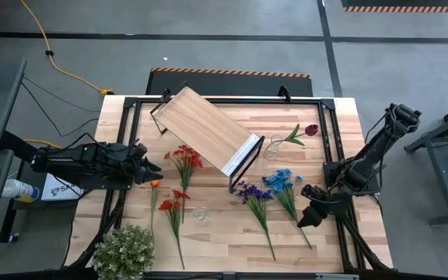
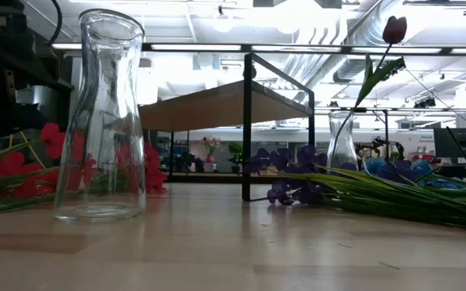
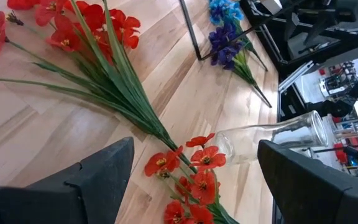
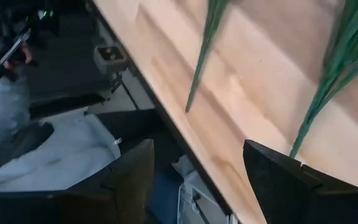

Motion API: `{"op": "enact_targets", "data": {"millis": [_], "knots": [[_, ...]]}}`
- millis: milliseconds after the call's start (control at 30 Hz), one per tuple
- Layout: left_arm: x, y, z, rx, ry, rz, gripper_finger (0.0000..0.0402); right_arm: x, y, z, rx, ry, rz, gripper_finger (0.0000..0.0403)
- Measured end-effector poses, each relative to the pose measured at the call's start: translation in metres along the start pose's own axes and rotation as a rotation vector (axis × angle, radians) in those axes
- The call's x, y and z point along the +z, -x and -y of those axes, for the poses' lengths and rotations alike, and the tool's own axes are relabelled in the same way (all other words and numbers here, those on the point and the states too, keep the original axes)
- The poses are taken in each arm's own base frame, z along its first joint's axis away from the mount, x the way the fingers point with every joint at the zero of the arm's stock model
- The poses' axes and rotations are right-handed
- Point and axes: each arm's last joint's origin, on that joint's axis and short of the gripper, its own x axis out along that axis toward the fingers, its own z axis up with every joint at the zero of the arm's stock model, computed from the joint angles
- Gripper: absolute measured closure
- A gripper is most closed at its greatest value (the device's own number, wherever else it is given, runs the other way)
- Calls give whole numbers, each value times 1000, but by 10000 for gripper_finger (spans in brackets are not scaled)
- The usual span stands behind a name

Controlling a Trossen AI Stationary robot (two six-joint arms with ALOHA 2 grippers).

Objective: Pick and place flowers into a vace then onto a shelf
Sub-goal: Put the blue flowers into the top transparent vase

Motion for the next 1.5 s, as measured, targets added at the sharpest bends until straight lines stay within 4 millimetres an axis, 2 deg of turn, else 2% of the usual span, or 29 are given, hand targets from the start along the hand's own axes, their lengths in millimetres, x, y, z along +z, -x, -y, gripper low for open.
{"op": "enact_targets", "data": {"millis": [267,700,1500], "knots": [[0,0,0,0,0,0,25,7,0,8,-109,-60,-114,212],[0,0,0,0,0,1,25,17,-5,9,-132,-92,-21,262],[0,0,0,0,0,0,25,17,-56,29,-348,-140,-36,265]]}}
